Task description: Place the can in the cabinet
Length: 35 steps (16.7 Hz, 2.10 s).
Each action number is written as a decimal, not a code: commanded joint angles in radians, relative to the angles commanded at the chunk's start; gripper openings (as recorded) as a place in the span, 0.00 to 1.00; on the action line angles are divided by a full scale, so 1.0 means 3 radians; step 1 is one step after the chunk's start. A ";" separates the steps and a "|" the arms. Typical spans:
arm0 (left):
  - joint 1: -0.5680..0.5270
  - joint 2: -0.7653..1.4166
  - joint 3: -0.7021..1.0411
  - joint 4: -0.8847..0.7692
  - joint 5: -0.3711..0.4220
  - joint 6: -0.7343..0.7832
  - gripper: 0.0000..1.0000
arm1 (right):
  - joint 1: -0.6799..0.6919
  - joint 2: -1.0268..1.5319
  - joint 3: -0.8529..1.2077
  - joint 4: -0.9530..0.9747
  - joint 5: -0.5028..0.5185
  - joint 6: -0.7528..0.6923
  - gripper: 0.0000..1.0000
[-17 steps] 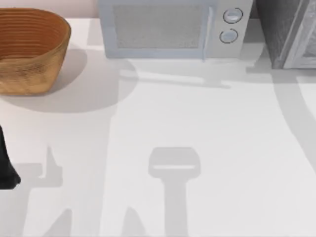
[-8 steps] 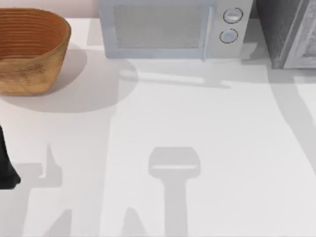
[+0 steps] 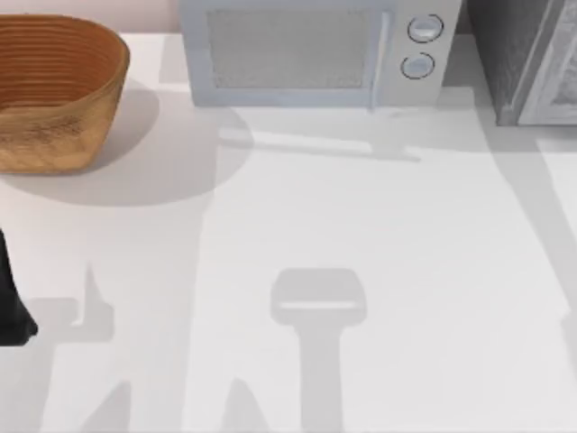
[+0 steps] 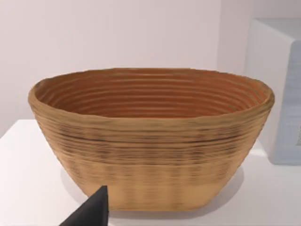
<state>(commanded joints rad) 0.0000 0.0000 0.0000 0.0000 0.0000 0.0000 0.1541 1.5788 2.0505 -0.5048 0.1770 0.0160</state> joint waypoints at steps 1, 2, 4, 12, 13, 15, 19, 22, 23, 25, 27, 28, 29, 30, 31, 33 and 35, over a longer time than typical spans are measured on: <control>0.0000 0.0000 0.0000 0.0000 0.0000 0.0000 1.00 | -0.0018 0.0187 0.0273 -0.0065 -0.0017 -0.0001 0.00; 0.0000 0.0000 0.0000 0.0000 0.0000 0.0000 1.00 | -0.0037 0.0379 0.0561 -0.0130 -0.0036 -0.0001 0.00; 0.0000 0.0000 0.0000 0.0000 0.0000 0.0000 1.00 | -0.0078 0.0760 0.1136 -0.0261 -0.0073 0.0000 0.00; 0.0000 0.0000 0.0000 0.0000 0.0000 0.0000 1.00 | -0.0193 0.1699 0.2388 -0.0582 -0.0176 0.0004 0.00; 0.0000 0.0000 0.0000 0.0000 0.0000 0.0000 1.00 | -0.0193 0.1702 0.2392 -0.0583 -0.0177 0.0004 0.00; 0.0000 0.0000 0.0000 0.0000 0.0000 0.0000 1.00 | -0.0193 0.1702 0.2392 -0.0583 -0.0177 0.0004 0.00; 0.0000 0.0000 0.0000 0.0000 0.0000 0.0000 1.00 | -0.0193 0.1702 0.2392 -0.0583 -0.0177 0.0004 0.23; 0.0000 0.0000 0.0000 0.0000 0.0000 0.0000 1.00 | -0.0193 0.1702 0.2392 -0.0583 -0.0177 0.0004 0.45; 0.0000 0.0000 0.0000 0.0000 0.0000 0.0000 1.00 | -0.0193 0.1702 0.2392 -0.0583 -0.0177 0.0004 0.53; 0.0000 0.0000 0.0000 0.0000 0.0000 0.0000 1.00 | -0.0193 0.1702 0.2392 -0.0583 -0.0177 0.0004 0.68; 0.0000 0.0000 0.0000 0.0000 0.0000 0.0000 1.00 | -0.0193 0.1702 0.2392 -0.0583 -0.0177 0.0004 0.83; 0.0000 0.0000 0.0000 0.0000 0.0000 0.0000 1.00 | -0.0193 0.1702 0.2392 -0.0583 -0.0177 0.0004 0.90; 0.0000 0.0000 0.0000 0.0000 0.0000 0.0000 1.00 | -0.0193 0.1702 0.2392 -0.0583 -0.0177 0.0004 0.98; 0.0000 0.0000 0.0000 0.0000 0.0000 0.0000 1.00 | -0.0193 0.1702 0.2392 -0.0583 -0.0177 0.0004 1.00; 0.0000 0.0000 0.0000 0.0000 0.0000 0.0000 1.00 | -0.0193 0.1702 0.2392 -0.0583 -0.0177 0.0004 1.00; 0.0000 0.0000 0.0000 0.0000 0.0000 0.0000 1.00 | -0.0193 0.1702 0.2392 -0.0583 -0.0177 0.0004 1.00; 0.0000 0.0000 0.0000 0.0000 0.0000 0.0000 1.00 | -0.0193 0.1702 0.2392 -0.0583 -0.0177 0.0004 1.00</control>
